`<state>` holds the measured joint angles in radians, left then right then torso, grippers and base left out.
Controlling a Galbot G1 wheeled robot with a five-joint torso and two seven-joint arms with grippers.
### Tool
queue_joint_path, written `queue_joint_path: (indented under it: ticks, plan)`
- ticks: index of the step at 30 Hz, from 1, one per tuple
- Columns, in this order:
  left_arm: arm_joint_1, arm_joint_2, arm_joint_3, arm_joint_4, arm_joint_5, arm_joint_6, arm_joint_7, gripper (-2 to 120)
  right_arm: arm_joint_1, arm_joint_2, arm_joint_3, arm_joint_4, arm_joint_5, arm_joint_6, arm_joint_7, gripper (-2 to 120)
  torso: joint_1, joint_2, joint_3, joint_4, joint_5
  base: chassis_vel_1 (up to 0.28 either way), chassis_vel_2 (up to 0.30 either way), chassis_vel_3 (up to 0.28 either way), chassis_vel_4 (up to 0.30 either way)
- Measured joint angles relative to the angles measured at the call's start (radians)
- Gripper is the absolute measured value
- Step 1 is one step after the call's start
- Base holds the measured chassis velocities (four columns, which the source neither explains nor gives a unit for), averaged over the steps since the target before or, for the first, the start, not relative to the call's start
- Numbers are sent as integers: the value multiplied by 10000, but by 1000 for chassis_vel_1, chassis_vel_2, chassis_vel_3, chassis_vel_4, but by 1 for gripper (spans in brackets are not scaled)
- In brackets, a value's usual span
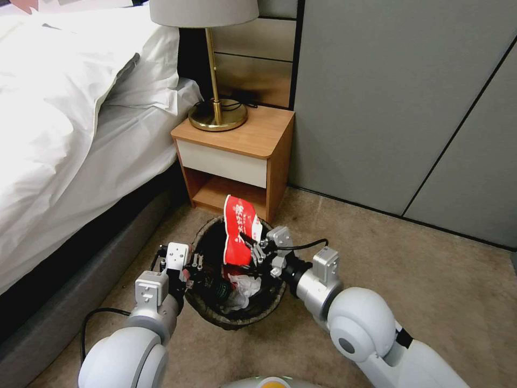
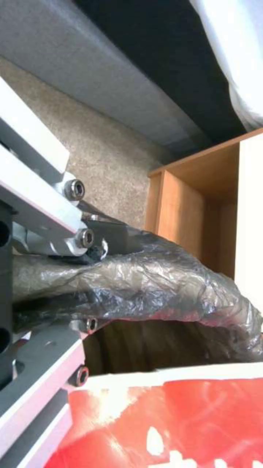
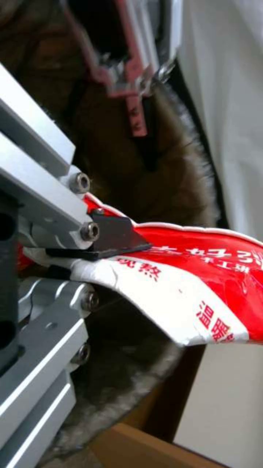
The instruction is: Pick up the trash bin, then pick up the garbage from the floor and place it into the trash bin.
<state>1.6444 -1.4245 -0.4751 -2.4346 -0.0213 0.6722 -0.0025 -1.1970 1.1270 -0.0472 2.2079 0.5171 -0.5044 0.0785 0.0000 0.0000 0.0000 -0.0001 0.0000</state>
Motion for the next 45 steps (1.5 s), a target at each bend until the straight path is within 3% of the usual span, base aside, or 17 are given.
queue_joint_path:
  ticks: [11, 12, 13, 14, 23, 32, 36, 41, 45]
  plan:
    - [-27, -47, 51, 15, 29, 27, 1, 5, -291, -68, -34, 1, -241, 145, 382, 38, 0, 0, 0, 0, 1, 0, 0, 0, 0]
    - [-34, -64, 52, 26, 33, 30, 4, 5, -311, -100, -78, 2, -267, 145, 383, 50, 0, 0, 0, 0, 1, 0, 0, 0, 0]
    - [-34, -64, 52, 26, 33, 30, 4, 5, -311, -100, -78, 2, -267, 145, 383, 50, 0, 0, 0, 0, 1, 0, 0, 0, 0]
    - [-36, -80, 10, 32, 41, 29, 5, 5, -291, -160, -212, 27, -274, 141, 383, 63, 0, 0, 0, 1, 0, 0, 0, 0, 0]
    - [-98, -120, -4, 91, 47, 30, 19, 5, -238, -175, -245, 221, -281, 137, 388, 96, 0, 0, 0, 1, 1, 0, 0, 0, 0]
    - [-156, -128, 5, 161, 43, 27, 32, 5, -710, -318, 496, 926, -257, 139, 422, 100, -1, 0, 0, 2, 1, 0, 0, 0, 0]
    - [-171, -99, -58, 168, 25, 22, 33, 5, -1327, -432, 1413, 1444, -274, 337, 492, 100, -1, 0, 0, -1, 2, 0, 0, 0, 0]
    - [-157, -79, -179, 155, -37, -21, 38, 5, -1979, -299, 2583, 1721, -639, 1400, 1409, 100, 0, 0, 0, 0, 1, 0, 0, 0, 0]
    - [-146, -76, -249, 122, -55, -29, 41, 5, -2249, -53, 3259, 1590, -953, 2098, 1502, 100, -1, 0, 0, 2, 1, 0, 0, 0, 0]
